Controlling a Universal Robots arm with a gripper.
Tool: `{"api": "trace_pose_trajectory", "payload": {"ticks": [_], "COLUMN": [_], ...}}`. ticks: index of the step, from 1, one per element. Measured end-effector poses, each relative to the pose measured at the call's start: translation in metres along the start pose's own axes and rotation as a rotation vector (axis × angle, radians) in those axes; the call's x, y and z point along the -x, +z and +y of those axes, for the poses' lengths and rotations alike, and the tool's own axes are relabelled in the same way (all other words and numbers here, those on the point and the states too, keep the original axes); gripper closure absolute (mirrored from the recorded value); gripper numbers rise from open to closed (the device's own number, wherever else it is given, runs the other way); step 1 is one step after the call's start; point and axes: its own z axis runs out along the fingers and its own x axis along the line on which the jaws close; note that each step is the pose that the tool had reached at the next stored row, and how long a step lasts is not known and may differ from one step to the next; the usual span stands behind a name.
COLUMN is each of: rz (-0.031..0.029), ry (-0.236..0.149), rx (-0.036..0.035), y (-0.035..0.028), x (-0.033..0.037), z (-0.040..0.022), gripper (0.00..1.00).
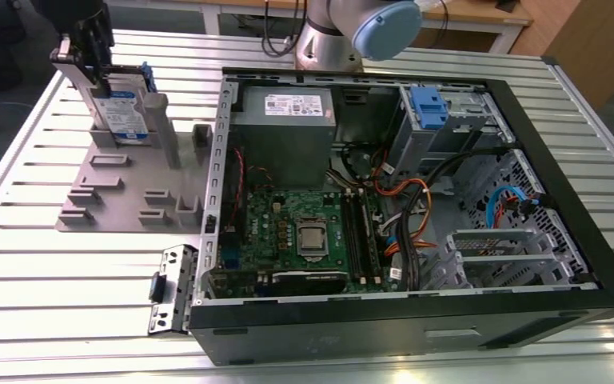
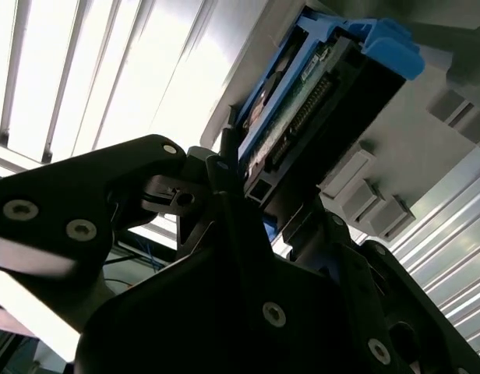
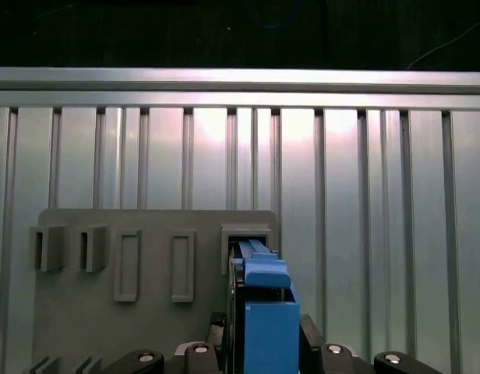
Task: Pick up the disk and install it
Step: 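Pick up the disk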
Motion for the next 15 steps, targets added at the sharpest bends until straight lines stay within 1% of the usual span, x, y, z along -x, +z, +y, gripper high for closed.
{"api": "trace_pose_trajectory", "payload": {"ticks": [3,14,15], "rz": [0.0001,0.0,0.0001], "ry": [0.0,0.0,0.0], "rx": [0.0002,0.0001,0.0], "y": [0.0024,0.0026,0.0026], "x": [0.0001,0.0001,0.0001], "z": [-0.0001,-0.0001,-0.0001], "gripper": [0.53,0.53,0.55]}}
